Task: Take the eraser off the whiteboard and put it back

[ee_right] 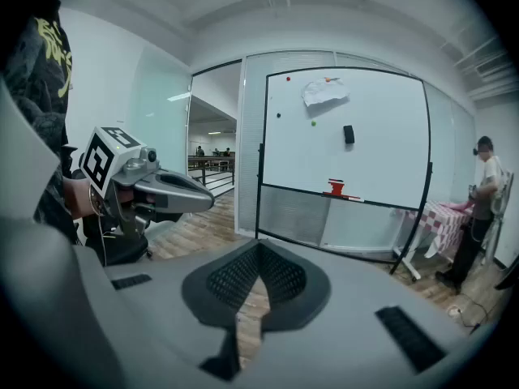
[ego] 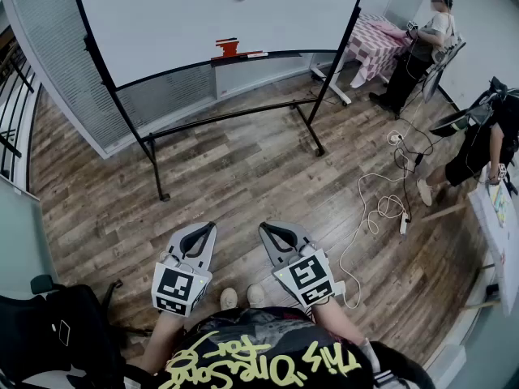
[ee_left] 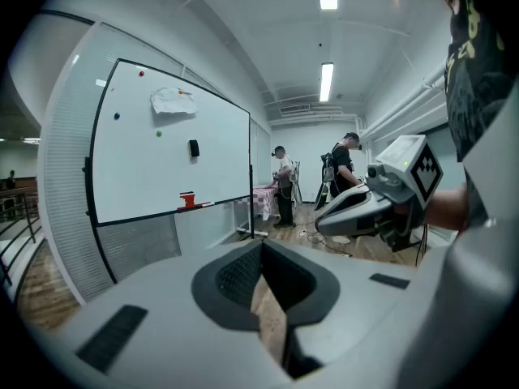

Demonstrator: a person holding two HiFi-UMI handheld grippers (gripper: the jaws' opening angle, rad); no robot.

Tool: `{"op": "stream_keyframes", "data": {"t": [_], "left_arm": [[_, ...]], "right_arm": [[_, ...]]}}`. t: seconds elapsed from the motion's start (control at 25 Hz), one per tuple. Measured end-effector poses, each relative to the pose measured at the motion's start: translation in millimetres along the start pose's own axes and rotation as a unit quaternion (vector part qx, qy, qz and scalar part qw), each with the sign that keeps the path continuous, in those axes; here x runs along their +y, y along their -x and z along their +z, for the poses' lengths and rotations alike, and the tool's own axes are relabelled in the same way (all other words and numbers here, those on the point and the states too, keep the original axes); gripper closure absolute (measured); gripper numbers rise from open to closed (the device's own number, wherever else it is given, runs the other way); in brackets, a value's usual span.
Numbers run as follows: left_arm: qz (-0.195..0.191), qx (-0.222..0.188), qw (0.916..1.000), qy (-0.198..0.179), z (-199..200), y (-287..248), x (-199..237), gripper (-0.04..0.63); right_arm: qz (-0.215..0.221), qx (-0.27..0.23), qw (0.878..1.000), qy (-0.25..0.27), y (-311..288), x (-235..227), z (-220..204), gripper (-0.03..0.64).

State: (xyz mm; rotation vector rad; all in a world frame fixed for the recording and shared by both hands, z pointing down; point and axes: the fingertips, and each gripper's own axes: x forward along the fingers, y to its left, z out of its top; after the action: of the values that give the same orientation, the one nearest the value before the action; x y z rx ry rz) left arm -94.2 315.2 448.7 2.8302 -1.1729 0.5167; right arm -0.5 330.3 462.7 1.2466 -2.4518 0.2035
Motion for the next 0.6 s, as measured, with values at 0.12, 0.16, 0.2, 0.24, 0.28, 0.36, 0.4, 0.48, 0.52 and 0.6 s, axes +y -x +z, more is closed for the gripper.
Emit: {"op": "stream_keyframes", "data": {"t": [0.12, 0.16, 0.2, 0.24, 0.28, 0.36, 0.4, 0.48, 0.52, 0.6], "left_arm": [[-0.006, -0.003, 1.0, 0.005, -0.1, 1.2, -0.1, 0.588], [-0.005, -0.003, 1.0, 0.004, -0.6, 2.5, 1.7, 0.588], [-0.003, -0.002, 1.0, 0.003, -1.5, 3.8, 3.9, 0.588], [-0.001, -0.001, 1.0, 0.002, -2.0, 4.8, 5.5, 0.588], [-0.001, 0.0, 1.0, 0.004, -1.7, 5.5, 6.4, 0.588], [-0.001, -0.002, 1.0, 0.006, -1.5, 6.3, 8.7, 0.588], [-0.001, -0.003, 1.0, 0.007, -1.8, 6.4, 10.2, 0.588], [-0.002, -0.004, 1.0, 0.007, -2.6, 5.8, 13.0, 0.588], [-0.003, -0.004, 1.0, 0.006, -3.4, 5.6, 14.9, 0.588], [-0.002, -0.005, 1.0, 0.004, -4.5, 7.0, 19.9, 0.588]], "right_arm": [[0.0, 0.0, 1.0, -0.003, -2.5, 2.5, -0.9, 0.609], [0.0, 0.0, 1.0, -0.003, -3.5, 3.9, -0.2, 0.609], [0.002, -0.001, 1.0, -0.003, -4.6, 5.4, 0.7, 0.609], [0.005, -0.002, 1.0, -0.003, -5.7, 6.9, 1.6, 0.609], [0.008, -0.001, 1.0, -0.004, -6.8, 8.3, 2.1, 0.609], [0.009, -0.001, 1.0, -0.008, -8.8, 10.3, 3.1, 0.609], [0.008, -0.002, 1.0, -0.012, -9.9, 10.6, 4.0, 0.609], [0.003, -0.006, 1.0, -0.022, -12.5, 9.7, 6.9, 0.609], [-0.001, -0.009, 1.0, -0.026, -14.0, 9.3, 8.5, 0.609], [-0.009, -0.011, 1.0, -0.027, -17.9, 10.0, 10.6, 0.607]]}}
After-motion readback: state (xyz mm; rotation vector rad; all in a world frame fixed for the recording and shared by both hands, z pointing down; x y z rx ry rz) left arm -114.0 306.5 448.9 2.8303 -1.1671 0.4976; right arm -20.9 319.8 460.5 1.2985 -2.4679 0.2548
